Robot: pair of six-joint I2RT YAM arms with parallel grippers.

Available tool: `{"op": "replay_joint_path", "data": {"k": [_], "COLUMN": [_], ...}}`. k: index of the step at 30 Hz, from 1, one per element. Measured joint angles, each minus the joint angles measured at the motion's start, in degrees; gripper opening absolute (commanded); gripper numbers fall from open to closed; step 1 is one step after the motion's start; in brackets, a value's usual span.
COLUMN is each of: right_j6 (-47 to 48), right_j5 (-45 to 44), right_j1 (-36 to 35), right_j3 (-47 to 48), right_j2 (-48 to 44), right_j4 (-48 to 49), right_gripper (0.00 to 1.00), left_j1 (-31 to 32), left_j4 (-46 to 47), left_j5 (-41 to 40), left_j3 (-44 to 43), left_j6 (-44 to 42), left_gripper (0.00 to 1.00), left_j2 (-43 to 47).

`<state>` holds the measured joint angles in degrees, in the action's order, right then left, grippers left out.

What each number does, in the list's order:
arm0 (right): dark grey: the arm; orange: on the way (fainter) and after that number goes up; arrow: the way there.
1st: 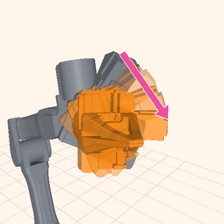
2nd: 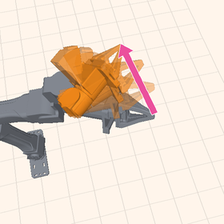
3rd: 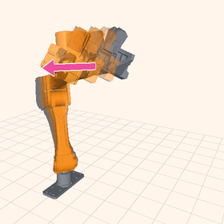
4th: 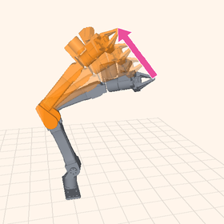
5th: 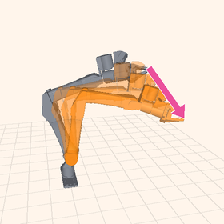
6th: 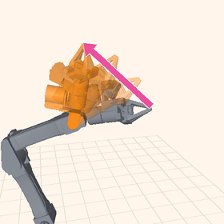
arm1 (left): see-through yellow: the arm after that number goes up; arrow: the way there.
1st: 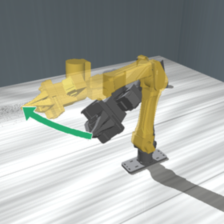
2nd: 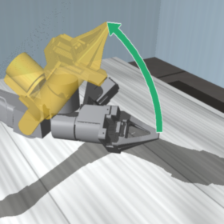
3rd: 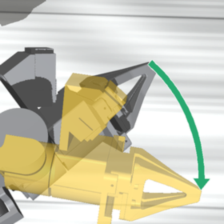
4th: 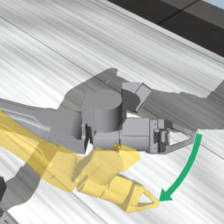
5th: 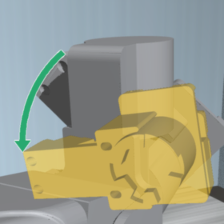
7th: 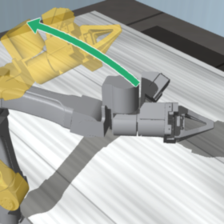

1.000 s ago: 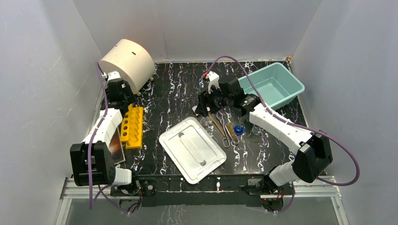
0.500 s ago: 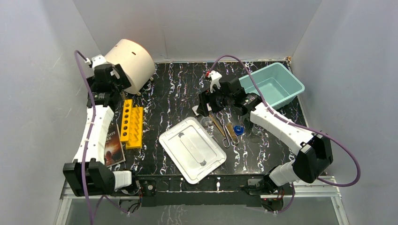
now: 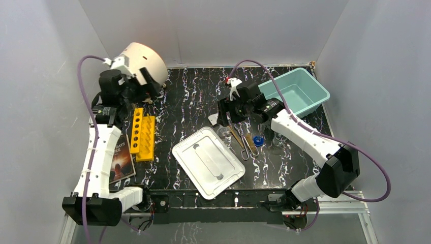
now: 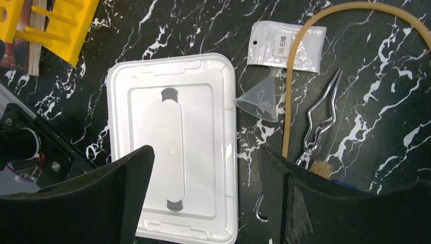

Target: Organize the chemistry lab equipment

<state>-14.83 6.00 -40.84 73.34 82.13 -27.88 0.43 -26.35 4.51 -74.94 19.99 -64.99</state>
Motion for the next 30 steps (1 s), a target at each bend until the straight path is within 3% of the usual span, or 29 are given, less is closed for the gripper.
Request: {"op": "replay_joint_path", "data": {"k": [4, 10, 22, 30], "right_j6": [-1.66, -5.20, -6.56, -8.24], "right_j5": [-1.53, -5.16, -8.02, -12.13], "right_j1": [0.00, 0.00, -0.04, -0.33], "right_j3": [0.39, 0.39, -1.09, 2.05], "right_j2": [0.81, 1.22, 1.77, 11.76], "right_j4": [-2.91, -6.34, -6.84, -6.93], "right_gripper": [0.81, 0.80, 0.71, 0.62], "left_j1": [7.72, 15.72, 21.40, 21.73], "left_j4": [2.38, 4.39, 4.50, 5.01], "left_j5": [9.77, 15.52, 12.13, 9.51], "left_j3": [0.00, 2.93, 13.16, 16.09], "left_j6": [2.27, 6.03, 13.49, 16.04], "left_gripper": [0.98, 0.89, 0.80, 0.80], "left_j2": [-1.31, -3.02, -6.54, -8.57]}}
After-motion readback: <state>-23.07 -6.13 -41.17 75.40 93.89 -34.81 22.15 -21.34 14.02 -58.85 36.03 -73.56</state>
